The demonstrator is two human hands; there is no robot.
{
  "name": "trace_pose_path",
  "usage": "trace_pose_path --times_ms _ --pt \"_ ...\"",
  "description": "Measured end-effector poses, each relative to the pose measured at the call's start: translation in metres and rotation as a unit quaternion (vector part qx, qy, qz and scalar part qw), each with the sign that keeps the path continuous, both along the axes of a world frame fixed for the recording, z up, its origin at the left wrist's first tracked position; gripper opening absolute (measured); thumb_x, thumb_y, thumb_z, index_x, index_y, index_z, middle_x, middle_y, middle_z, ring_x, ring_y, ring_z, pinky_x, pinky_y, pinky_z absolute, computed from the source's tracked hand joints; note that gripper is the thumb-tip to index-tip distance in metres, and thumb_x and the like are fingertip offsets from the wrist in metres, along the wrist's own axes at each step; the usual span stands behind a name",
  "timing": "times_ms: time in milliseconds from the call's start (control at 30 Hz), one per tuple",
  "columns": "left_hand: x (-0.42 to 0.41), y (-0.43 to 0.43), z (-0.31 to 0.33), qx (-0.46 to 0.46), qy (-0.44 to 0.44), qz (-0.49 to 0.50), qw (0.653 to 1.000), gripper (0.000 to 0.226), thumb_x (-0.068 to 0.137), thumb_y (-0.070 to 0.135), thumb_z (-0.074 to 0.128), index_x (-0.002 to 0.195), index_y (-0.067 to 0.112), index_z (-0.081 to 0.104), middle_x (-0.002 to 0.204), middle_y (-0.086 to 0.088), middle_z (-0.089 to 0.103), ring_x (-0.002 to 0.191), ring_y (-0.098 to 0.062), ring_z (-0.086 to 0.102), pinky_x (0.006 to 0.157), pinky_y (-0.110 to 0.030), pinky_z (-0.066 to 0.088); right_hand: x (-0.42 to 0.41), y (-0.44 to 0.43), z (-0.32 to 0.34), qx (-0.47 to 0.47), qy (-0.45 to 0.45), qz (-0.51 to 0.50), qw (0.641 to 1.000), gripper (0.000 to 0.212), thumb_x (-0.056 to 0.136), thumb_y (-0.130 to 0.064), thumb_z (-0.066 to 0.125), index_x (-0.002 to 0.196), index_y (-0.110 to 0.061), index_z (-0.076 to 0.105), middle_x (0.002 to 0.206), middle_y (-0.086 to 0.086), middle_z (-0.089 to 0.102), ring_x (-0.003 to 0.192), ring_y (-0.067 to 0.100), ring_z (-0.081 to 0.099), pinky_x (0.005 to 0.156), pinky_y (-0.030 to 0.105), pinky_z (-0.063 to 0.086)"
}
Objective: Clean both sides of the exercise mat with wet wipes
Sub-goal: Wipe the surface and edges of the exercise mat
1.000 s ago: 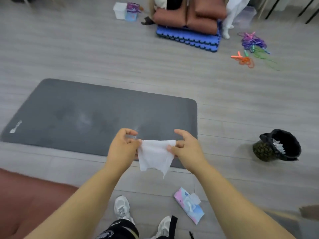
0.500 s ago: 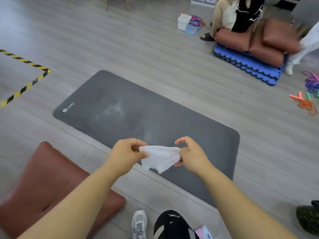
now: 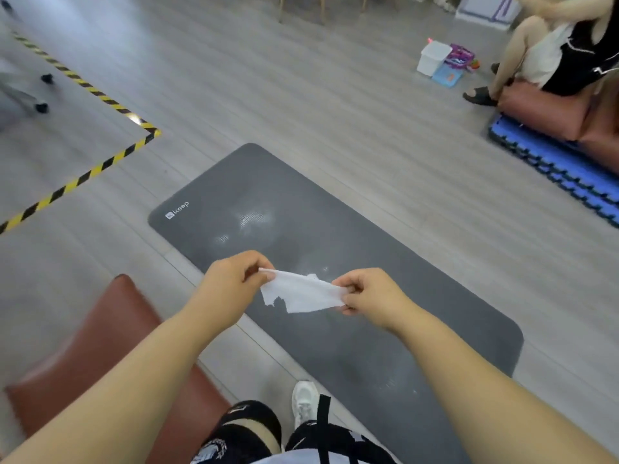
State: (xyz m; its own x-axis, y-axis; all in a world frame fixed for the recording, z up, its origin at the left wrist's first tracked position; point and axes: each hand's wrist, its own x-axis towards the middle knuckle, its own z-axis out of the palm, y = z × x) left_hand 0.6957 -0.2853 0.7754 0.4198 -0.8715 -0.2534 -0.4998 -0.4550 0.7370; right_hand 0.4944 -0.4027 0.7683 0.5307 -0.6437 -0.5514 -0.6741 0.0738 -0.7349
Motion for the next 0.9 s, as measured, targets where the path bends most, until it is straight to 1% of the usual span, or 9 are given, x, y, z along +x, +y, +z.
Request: trace_pose_path --times_ms 100,200,333,400,500,600,700,833,900 --pt "0.024 -0.015 0.003 -0.011 -0.005 0.018 1.000 0.015 0.091 0.021 0.057 0.078 0.028 0.061 0.077 -0.004 0.063 0.072 -0.025 0.056 0.068 -0.032 0.046 0.026 -0.026 0.008 -0.025 0.018 0.068 0.997 0.036 0.074 0.010 0.048 0.089 -0.011 0.073 0.074 0.011 0.068 0.063 0.012 0.053 0.065 0.029 0.047" --pt "0.048 -0.027 0.003 -0.015 -0.005 0.031 0.999 0.015 0.091 0.022 0.058 0.078 0.030 0.059 0.076 -0.003 0.061 0.066 -0.017 0.051 0.060 -0.018 0.039 0.060 -0.045 0.014 -0.020 0.004 0.054 0.998 0.038 0.074 0.006 0.049 0.080 -0.022 0.074 0.075 0.008 0.067 0.062 0.011 0.048 0.062 0.025 0.042" --pt "0.094 -0.052 -0.001 -0.025 0.026 0.043 0.998 0.016 0.090 0.023 0.059 0.077 0.032 0.058 0.070 0.002 0.055 0.061 -0.009 0.044 0.058 -0.014 0.036 0.115 -0.063 0.008 0.022 -0.043 0.024 0.999 0.015 0.075 -0.013 0.065 0.086 -0.019 0.072 0.079 0.001 0.066 0.068 0.014 0.053 0.067 0.030 0.046" --pt "0.124 -0.066 -0.004 -0.028 0.030 0.038 0.998 0.013 0.090 0.024 0.059 0.079 0.029 0.060 0.070 0.003 0.054 0.061 -0.008 0.043 0.060 -0.017 0.036 0.146 -0.073 0.001 0.004 -0.042 0.022 0.999 0.015 0.075 -0.017 0.073 0.089 -0.021 0.070 0.085 0.000 0.069 0.071 0.013 0.060 0.069 0.029 0.051" --pt "0.182 -0.091 -0.013 -0.038 0.031 0.019 0.999 0.012 0.090 0.023 0.059 0.079 0.027 0.061 0.075 0.005 0.058 0.064 -0.008 0.047 0.063 -0.021 0.039 0.201 -0.093 -0.010 -0.057 -0.012 0.015 0.998 0.007 0.076 -0.018 0.073 0.075 -0.020 0.067 0.076 -0.002 0.064 0.066 0.010 0.054 0.061 0.022 0.044" --pt "0.252 -0.116 -0.020 -0.031 0.025 -0.025 0.999 0.018 0.089 0.022 0.061 0.075 0.032 0.060 0.080 0.007 0.060 0.070 -0.006 0.051 0.068 -0.019 0.040 0.261 -0.112 -0.018 -0.111 0.043 0.047 0.992 0.020 0.079 -0.024 0.072 0.065 -0.028 0.059 0.092 -0.009 0.051 0.092 0.008 0.045 0.074 0.021 0.039" --pt "0.319 -0.137 -0.020 -0.016 0.016 -0.105 0.994 0.016 0.088 0.020 0.064 0.077 0.033 0.062 0.084 0.008 0.061 0.076 -0.007 0.054 0.073 -0.020 0.043 0.326 -0.119 -0.022 -0.105 0.057 0.085 0.989 0.012 0.080 -0.021 0.070 0.082 -0.029 0.061 0.111 -0.014 0.050 0.109 0.005 0.040 0.088 0.021 0.037" --pt "0.386 -0.159 -0.016 -0.014 -0.028 -0.205 0.978 0.007 0.087 0.020 0.065 0.090 0.022 0.071 0.086 0.005 0.062 0.078 -0.006 0.055 0.075 -0.021 0.044 0.402 -0.119 -0.025 -0.025 -0.003 0.049 0.998 0.035 0.078 -0.019 0.073 0.106 -0.032 0.057 0.096 -0.013 0.063 0.091 0.006 0.059 0.082 0.021 0.046" --pt "0.410 -0.167 -0.017 -0.013 -0.055 -0.243 0.968 0.012 0.088 0.027 0.062 0.093 0.021 0.072 0.085 0.005 0.061 0.076 -0.004 0.053 0.072 -0.018 0.042 0.432 -0.124 -0.033 -0.050 0.000 0.066 0.997 0.028 0.079 -0.022 0.071 0.102 -0.035 0.060 0.095 -0.013 0.062 0.092 0.007 0.057 0.084 0.024 0.046"
